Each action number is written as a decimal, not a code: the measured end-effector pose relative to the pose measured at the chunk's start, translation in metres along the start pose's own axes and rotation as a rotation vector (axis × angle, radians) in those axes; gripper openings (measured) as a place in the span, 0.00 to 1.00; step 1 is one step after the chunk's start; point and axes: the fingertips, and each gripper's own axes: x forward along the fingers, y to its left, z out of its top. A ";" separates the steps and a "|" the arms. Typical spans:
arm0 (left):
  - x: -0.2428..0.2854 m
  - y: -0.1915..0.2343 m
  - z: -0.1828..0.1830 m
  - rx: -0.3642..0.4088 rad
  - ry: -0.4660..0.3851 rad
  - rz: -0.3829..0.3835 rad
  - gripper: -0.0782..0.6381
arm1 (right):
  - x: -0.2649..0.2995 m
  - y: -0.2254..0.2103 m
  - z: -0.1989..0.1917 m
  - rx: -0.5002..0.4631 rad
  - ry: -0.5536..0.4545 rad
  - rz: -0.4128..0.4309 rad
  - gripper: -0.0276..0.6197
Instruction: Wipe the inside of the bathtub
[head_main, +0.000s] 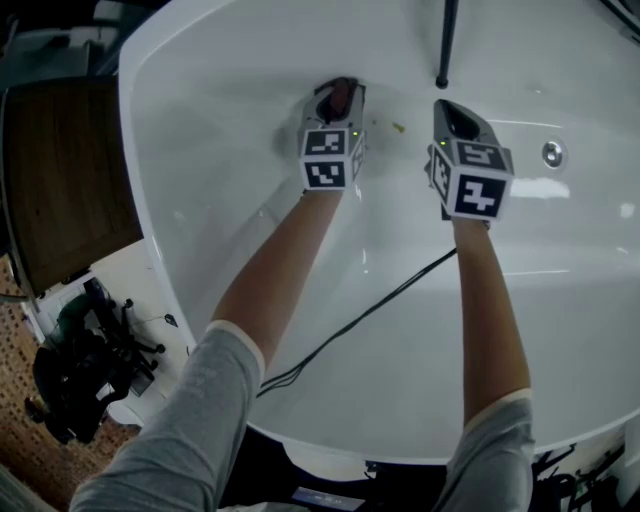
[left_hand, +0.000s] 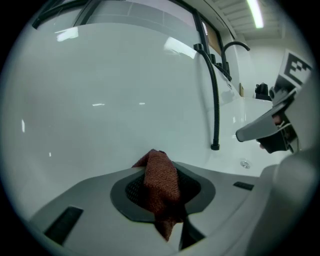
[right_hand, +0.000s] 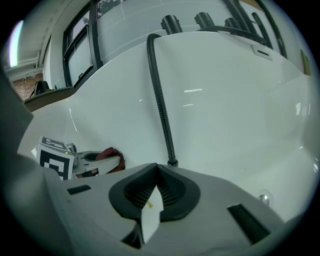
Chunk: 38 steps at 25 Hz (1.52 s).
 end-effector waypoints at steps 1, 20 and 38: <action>0.004 -0.007 -0.002 -0.002 0.003 -0.014 0.24 | 0.001 -0.001 -0.001 0.003 0.000 -0.003 0.06; 0.028 -0.006 -0.065 -0.033 0.108 0.006 0.24 | 0.010 -0.018 -0.021 0.001 0.026 -0.038 0.06; 0.051 -0.026 -0.108 -0.042 0.200 -0.068 0.24 | 0.015 -0.023 -0.032 -0.010 0.043 -0.051 0.06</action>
